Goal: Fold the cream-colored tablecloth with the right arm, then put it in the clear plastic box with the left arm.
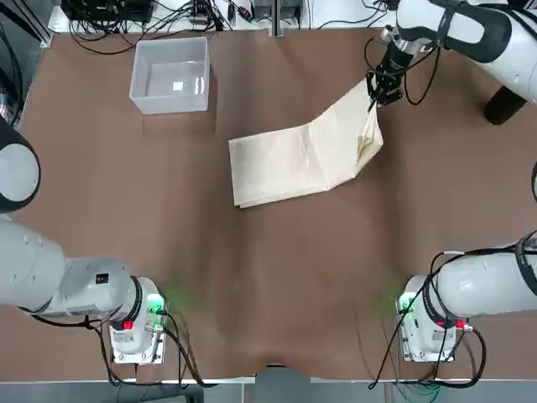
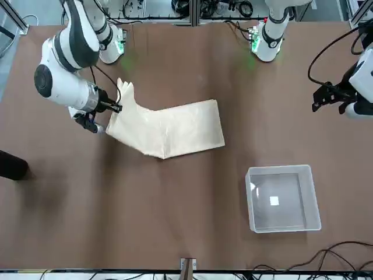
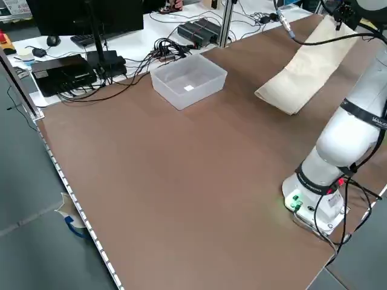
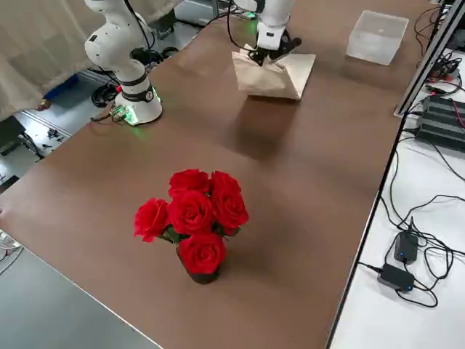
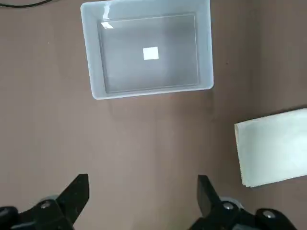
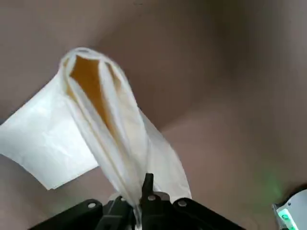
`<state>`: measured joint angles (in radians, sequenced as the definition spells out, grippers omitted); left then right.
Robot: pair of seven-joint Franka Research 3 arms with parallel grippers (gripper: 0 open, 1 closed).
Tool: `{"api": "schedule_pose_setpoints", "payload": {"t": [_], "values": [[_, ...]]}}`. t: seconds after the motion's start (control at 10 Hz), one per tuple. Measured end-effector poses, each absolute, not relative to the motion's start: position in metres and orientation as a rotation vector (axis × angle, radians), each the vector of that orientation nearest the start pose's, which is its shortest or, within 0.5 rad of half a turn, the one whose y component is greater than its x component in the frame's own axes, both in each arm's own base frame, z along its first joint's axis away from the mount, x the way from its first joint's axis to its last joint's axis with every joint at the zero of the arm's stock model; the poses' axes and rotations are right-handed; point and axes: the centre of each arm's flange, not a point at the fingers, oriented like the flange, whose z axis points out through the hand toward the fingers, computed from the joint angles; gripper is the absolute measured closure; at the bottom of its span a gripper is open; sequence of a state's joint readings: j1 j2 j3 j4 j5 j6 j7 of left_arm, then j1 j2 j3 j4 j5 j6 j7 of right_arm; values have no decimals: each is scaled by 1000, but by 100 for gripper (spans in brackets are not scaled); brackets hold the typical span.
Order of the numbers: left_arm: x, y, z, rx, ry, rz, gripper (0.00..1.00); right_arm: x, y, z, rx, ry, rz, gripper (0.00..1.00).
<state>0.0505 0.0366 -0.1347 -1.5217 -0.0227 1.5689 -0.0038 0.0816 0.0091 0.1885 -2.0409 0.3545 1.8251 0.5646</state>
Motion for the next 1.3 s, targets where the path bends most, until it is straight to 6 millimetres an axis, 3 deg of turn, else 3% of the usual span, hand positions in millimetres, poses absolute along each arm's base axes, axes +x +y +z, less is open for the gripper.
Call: {"api": "schedule_pose_setpoints", "payload": {"t": [0.2,1.3], "values": [[564,-51,627,-3167,135,-15,1,501,186,439,-2831,556,479,96],[562,-54,627,-3167,142,-2,1,449,314,450,-2878,555,454,96]]}}
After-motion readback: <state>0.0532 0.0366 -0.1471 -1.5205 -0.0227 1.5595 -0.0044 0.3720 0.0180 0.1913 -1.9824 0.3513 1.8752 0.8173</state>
